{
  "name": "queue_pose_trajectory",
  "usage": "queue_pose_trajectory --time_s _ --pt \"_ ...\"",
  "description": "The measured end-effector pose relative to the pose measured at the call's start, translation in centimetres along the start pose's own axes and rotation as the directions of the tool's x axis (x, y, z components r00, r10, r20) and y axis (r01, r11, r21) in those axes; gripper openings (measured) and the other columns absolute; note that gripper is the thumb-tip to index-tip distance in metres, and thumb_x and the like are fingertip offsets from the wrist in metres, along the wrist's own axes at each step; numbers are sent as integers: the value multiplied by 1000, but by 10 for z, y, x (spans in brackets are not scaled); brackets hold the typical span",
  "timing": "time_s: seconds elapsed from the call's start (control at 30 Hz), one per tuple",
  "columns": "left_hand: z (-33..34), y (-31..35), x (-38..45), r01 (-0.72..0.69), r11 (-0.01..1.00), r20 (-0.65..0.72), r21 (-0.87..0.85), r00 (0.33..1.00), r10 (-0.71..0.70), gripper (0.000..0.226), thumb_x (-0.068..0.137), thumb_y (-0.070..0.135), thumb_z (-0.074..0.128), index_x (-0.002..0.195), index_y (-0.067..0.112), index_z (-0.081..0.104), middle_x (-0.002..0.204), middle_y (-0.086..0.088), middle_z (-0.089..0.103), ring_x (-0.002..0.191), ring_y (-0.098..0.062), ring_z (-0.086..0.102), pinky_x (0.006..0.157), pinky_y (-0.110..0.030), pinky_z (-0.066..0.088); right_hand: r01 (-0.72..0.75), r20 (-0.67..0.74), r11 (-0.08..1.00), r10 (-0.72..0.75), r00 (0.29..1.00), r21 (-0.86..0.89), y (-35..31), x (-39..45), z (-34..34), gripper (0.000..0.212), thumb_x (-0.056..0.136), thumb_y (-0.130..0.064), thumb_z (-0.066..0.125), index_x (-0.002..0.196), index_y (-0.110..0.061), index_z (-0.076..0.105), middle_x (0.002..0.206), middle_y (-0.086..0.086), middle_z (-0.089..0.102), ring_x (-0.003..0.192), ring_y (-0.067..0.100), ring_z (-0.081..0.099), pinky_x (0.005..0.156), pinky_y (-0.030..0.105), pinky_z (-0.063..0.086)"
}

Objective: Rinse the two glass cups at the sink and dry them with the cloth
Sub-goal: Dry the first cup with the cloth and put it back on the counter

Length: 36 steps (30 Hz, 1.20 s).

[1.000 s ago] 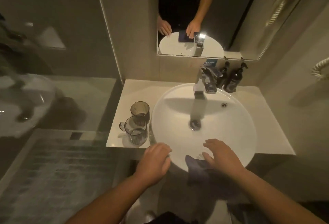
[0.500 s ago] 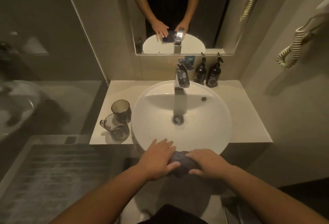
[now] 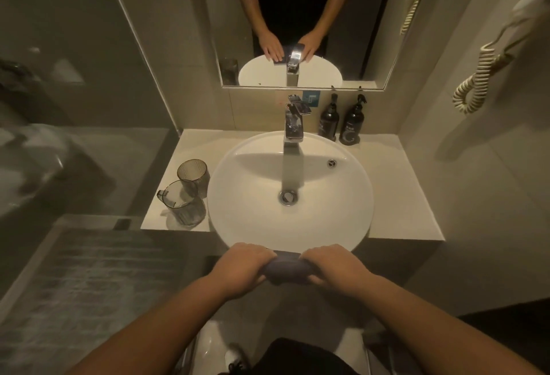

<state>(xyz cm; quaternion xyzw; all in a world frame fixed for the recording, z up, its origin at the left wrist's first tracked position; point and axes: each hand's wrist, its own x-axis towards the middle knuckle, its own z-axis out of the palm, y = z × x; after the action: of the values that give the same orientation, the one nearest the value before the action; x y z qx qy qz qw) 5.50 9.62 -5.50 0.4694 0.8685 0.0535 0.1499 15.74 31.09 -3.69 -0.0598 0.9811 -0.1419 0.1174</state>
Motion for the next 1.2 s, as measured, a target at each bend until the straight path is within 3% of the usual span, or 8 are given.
queue_pose_trajectory --time_s 0.23,0.37,0.53,0.67,0.8,0.93,1.07,1.2 --pt "-39 -4 -19 167 739 -52 -653 963 -264 12 87 30 74 95 29 64 90 7 68 82 -8 64 74 -24 51 -161 104 780 124 987 604 12 -6 -53 6 87 -29 64 90 -24 64 83 -12 64 78 3 59 67 12 46" --pt "-60 -4 -19 147 472 -65 -869 912 -404 14 92 28 70 102 26 62 96 6 68 86 -2 64 75 -18 51 -183 174 145 71 982 972 -1 6 -65 38 70 -26 74 100 -6 63 87 4 70 85 19 66 71 26 53" --pt "-61 -14 -23 110 170 3 -979 848 -530 53 69 60 70 109 26 64 109 -4 74 104 -22 71 98 -50 55 -160 160 -49 -14 987 986 -41 29 -59 35 78 -7 68 113 -9 68 110 18 69 100 33 66 81 37 55" --pt "-54 -32 -32 93 46 56 -995 849 -526 31 85 36 74 109 19 64 109 -9 74 102 -23 71 96 -42 56 -216 226 -182 33 974 959 -57 51 -52 47 79 -3 66 125 1 58 123 26 62 115 42 59 91 40 53" --pt "-48 -55 -39 43 -105 88 -994 876 -475 52 72 37 80 115 11 66 113 -16 75 108 -33 70 99 -48 53 -286 335 -444 32 942 849 -73 70 -47 44 84 0 56 128 5 51 122 31 60 113 44 59 94 46 51" --pt "-45 -82 -38 61 -45 75 -997 853 -516 38 80 30 79 112 15 65 108 -8 77 105 -24 72 101 -49 54 -277 323 -450 26 946 849 -98 93 -45 43 89 -6 57 130 4 51 126 32 57 118 45 56 97 47 50" --pt "-42 -116 -45 64 -17 63 -998 845 -531 59 65 50 82 113 19 65 112 -8 76 110 -28 70 103 -55 51 -276 304 -239 90 948 931 -118 120 -50 40 84 1 63 123 2 57 117 26 65 108 39 64 92 43 53" --pt "-43 -145 -55 63 -34 71 -997 833 -548 35 81 40 75 108 19 67 104 -4 78 100 -22 73 92 -42 57 -275 294 -160 107 950 948 -132 145 -60 24 86 6 54 102 -5 69 104 21 71 93 33 70 79 37 57"
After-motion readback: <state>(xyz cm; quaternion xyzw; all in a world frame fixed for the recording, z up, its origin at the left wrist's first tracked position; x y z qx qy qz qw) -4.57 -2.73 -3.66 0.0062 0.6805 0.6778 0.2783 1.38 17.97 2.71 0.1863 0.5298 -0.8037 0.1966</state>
